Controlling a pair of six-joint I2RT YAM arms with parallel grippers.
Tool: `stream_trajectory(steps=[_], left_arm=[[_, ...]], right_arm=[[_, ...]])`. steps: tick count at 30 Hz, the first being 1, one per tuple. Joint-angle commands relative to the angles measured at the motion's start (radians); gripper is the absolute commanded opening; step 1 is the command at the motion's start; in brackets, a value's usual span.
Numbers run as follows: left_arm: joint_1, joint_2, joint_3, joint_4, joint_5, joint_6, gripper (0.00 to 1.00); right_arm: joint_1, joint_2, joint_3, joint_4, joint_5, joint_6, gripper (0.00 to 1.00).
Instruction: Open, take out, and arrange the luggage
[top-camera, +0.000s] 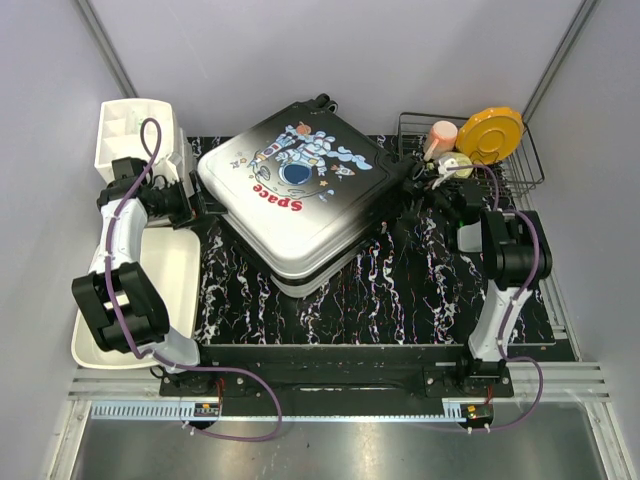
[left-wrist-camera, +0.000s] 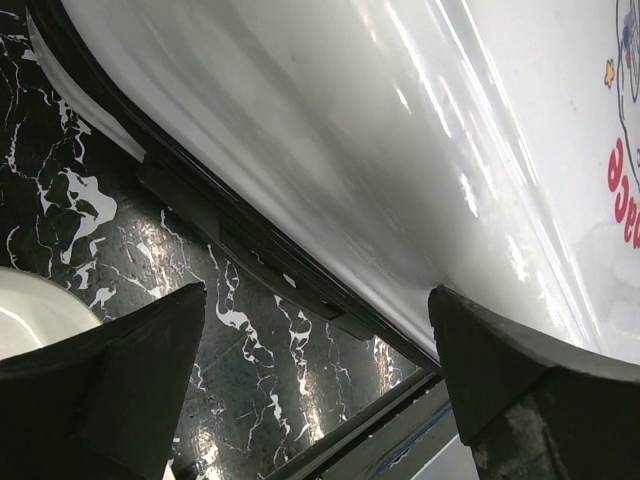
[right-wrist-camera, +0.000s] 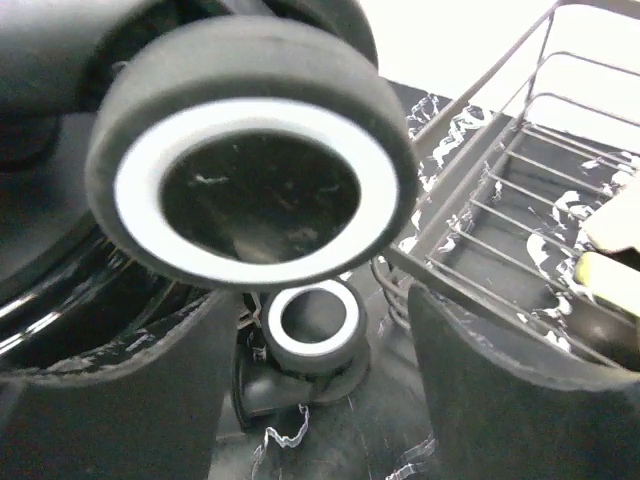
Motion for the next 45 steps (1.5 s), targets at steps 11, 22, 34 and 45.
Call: stream_trajectory(steps=[11, 22, 34, 45], left_arm=[[-0.035, -0.100, 0.014, 0.115, 0.077, -0.018, 0.99], [-0.035, -0.135, -0.020, 0.108, 0.080, 0.008, 0.98], [-0.037, -0.207, -0.156, 0.083, 0.083, 0.002, 0.98], [-0.037, -0.238, -0.190, 0.105, 0.070, -0.018, 0.98]], right_arm=[[-0.106, -0.516, 0.021, -0.688, -0.278, -0.464, 0.96], [-0.109, -0.282, 0.539, -1.479, -0.378, -1.022, 0.97], [-0.061, -0.076, 0.852, -1.858, -0.318, -1.582, 1.00], [0.029, -0.031, 0.932, -1.829, -0.286, -1.633, 1.00]])
